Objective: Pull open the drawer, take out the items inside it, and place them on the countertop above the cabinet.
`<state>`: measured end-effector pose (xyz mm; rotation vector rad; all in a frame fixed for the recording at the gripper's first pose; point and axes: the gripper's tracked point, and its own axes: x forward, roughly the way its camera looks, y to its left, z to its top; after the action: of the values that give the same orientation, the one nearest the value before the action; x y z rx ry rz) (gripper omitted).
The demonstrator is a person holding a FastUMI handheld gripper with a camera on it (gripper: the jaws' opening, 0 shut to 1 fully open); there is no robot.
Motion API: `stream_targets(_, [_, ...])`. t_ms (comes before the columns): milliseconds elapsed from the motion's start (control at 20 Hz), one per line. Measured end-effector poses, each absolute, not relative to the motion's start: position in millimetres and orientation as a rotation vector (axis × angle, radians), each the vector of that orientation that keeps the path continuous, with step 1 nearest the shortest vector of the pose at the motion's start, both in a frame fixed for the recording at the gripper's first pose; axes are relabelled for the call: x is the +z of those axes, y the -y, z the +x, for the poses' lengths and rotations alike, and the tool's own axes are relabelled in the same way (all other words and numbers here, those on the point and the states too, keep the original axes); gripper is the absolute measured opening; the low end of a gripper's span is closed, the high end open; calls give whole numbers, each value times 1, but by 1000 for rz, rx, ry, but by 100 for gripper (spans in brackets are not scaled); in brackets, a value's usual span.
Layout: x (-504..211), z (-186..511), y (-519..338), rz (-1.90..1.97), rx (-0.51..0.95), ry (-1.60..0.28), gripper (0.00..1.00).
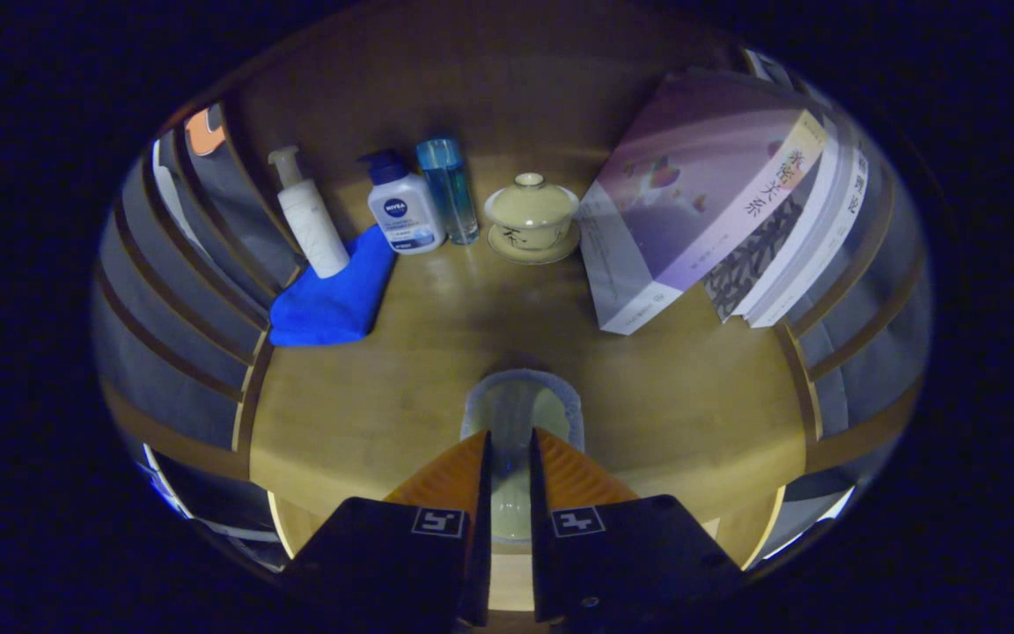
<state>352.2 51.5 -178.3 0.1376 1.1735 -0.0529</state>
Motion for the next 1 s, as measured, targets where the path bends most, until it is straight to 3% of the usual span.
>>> stream_targets(200, [-177, 351, -52, 67, -12, -1095, 32])
stream_targets(550, [-165, 343, -67, 147, 25, -992, 65])
stream_targets(1000, [-101, 315, -64, 141, 34, -748, 64])
